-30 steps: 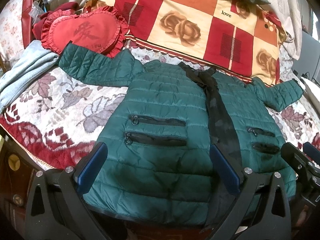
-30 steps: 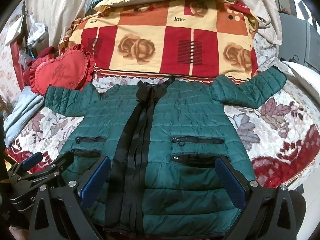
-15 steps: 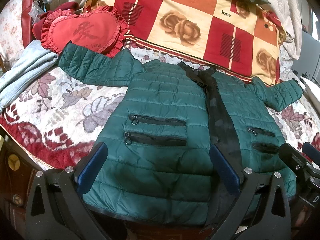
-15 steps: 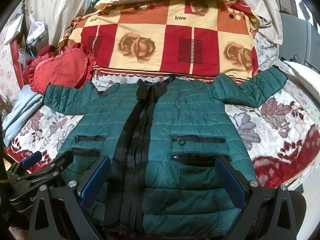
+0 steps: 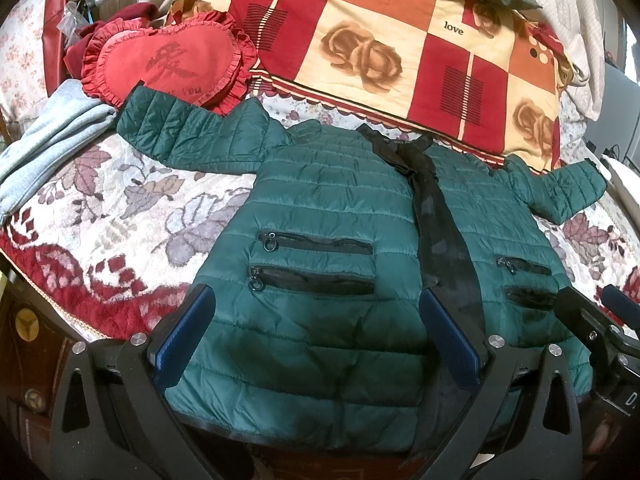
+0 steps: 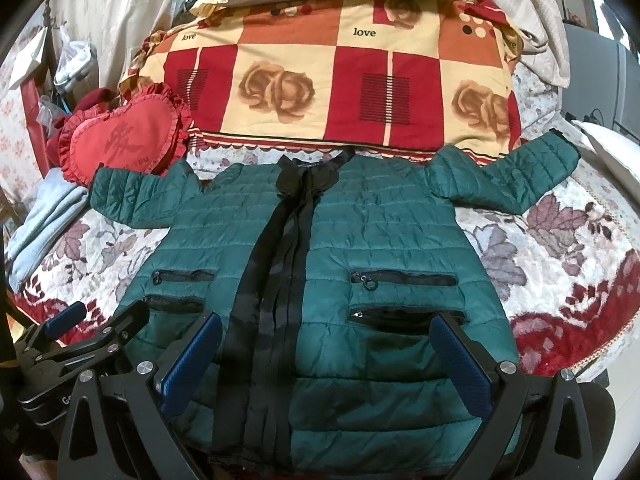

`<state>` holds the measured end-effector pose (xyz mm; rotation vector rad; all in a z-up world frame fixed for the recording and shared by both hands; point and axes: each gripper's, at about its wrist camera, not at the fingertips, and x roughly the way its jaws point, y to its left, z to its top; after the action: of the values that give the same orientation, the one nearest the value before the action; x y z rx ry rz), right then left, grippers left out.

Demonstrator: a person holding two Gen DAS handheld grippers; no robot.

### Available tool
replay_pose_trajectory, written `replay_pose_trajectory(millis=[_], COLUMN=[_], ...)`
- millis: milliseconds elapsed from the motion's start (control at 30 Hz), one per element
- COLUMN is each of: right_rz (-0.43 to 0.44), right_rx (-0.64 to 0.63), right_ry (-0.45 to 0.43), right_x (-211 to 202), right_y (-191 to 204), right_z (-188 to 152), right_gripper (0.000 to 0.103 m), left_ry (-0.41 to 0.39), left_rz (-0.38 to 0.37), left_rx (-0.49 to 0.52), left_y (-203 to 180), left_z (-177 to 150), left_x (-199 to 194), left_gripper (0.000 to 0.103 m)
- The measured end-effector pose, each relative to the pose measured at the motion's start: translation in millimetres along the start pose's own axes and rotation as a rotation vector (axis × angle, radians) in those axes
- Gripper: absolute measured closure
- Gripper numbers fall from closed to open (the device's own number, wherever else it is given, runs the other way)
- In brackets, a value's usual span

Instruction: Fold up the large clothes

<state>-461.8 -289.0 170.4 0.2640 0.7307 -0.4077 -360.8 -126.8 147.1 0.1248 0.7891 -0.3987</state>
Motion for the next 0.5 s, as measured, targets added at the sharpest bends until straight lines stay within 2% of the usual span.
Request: replay_pose_trajectory(millis=[500], right_rz=[0.012], right_rx=[-0.010], right_ry=[0.021], right_x=[2.3], right_y=[5.4], right_z=[2.2], right_gripper=[0.000], left_ry=[0.000], left_rz=[0.000], left_rx=[0.000], left_y=[-0.7], left_z=[0.3], left_x=[0.4], left_gripper=[0.001])
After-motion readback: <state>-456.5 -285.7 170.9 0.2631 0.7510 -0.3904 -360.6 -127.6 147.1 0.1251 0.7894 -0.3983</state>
